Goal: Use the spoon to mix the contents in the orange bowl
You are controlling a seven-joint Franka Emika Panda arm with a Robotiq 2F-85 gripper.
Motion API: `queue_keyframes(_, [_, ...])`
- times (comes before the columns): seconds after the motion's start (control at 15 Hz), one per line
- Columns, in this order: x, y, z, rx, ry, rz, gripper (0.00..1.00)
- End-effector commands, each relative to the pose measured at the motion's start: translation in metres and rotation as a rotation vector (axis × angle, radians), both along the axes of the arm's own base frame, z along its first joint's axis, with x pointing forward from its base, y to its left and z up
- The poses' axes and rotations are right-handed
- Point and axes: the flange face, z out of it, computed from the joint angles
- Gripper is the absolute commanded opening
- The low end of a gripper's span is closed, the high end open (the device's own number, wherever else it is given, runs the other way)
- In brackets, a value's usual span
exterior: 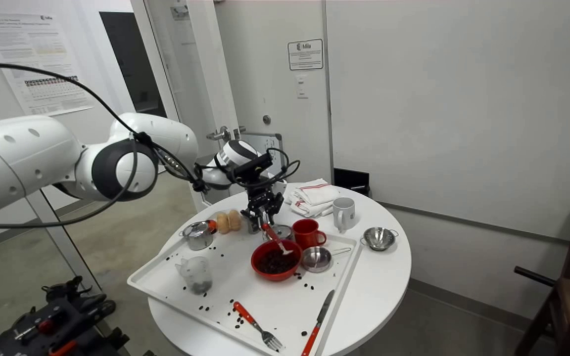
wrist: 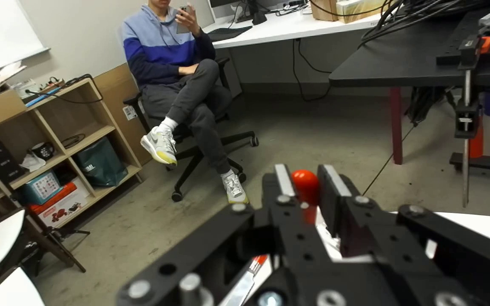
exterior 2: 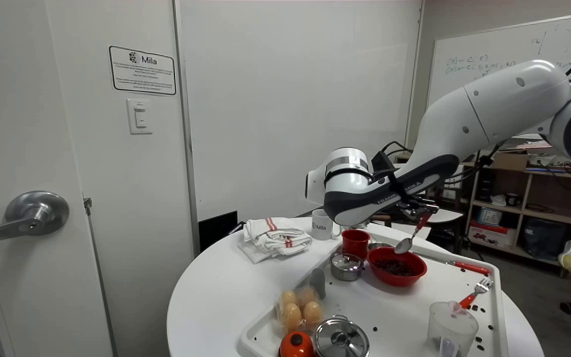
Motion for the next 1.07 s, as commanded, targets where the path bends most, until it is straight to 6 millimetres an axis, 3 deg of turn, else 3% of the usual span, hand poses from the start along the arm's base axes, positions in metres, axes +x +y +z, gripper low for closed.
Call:
queue_keyframes(0.0, [-0.007, 0.017, -0.004, -0.021, 0.008, -0.02, 0.08])
queue_keyframes(0.2, [-0.013, 0.02, -0.02, -0.045, 0.012, 0.003, 0.08])
queue_keyframes(0.6, [-0.031, -0.017, -0.05, -0.063, 0.055, -0.059, 0.08])
queue_keyframes(1.0, [-0.036, -0.028, -0.06, -0.043, 0.072, -0.066, 0.08])
